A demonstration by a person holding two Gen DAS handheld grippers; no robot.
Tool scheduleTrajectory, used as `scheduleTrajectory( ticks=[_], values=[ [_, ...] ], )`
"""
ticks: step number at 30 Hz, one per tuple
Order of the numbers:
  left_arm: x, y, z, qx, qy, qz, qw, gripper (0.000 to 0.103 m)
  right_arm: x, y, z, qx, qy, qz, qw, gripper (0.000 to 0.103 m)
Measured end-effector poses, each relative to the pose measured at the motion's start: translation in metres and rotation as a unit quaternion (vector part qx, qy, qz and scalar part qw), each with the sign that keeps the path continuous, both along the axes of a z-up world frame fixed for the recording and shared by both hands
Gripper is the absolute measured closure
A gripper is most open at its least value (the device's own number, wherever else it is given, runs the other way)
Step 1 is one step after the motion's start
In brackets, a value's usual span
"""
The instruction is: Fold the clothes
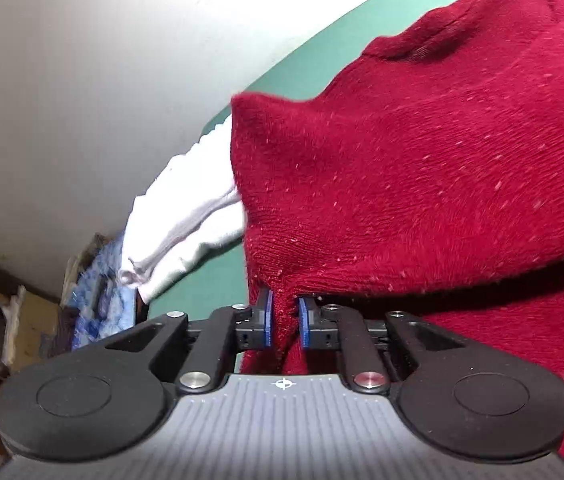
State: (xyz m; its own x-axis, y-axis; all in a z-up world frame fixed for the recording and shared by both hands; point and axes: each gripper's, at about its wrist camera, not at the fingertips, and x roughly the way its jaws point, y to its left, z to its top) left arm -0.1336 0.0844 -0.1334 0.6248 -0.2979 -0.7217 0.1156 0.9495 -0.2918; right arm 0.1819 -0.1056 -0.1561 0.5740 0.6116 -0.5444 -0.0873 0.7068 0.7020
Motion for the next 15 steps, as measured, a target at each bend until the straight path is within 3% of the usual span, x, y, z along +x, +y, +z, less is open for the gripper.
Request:
scheduleTrajectory(
  ticks=[2, 3, 5, 6, 11, 15],
  values=[
    [0.0, 0.006, 0.002, -0.017, 0.006, 0.017, 0.9997, 0.058, 0.002, -0.005, 0.009, 0.001, -0.016, 0.005, 1.0, 0.09],
    [0.001, 0.008, 0.002, -0.027, 0.011, 0.03, 0.9991, 0.064, 0.004, -0.008, 0.013, 0.002, -0.02, 0.009, 1.0, 0.09],
    [-0.002, 0.011, 0.002, -0.053, 0.016, 0.057, 0.9969, 0.095, 0.006, -0.016, 0.02, 0.009, -0.025, 0.017, 1.0, 0.09],
    [-0.003, 0.013, 0.002, -0.065, 0.018, 0.071, 0.9952, 0.1, 0.007, -0.021, 0.022, 0.014, -0.026, 0.02, 0.999, 0.09],
    [-0.011, -0.004, 0.015, -0.054, 0.007, 0.13, 0.9899, 0.1, 0.014, -0.046, 0.026, 0.044, -0.027, 0.039, 0.998, 0.09],
    [-0.017, -0.028, 0.034, -0.035, -0.012, 0.149, 0.9881, 0.1, 0.021, -0.066, 0.026, 0.051, -0.031, 0.05, 0.997, 0.09]
  ],
)
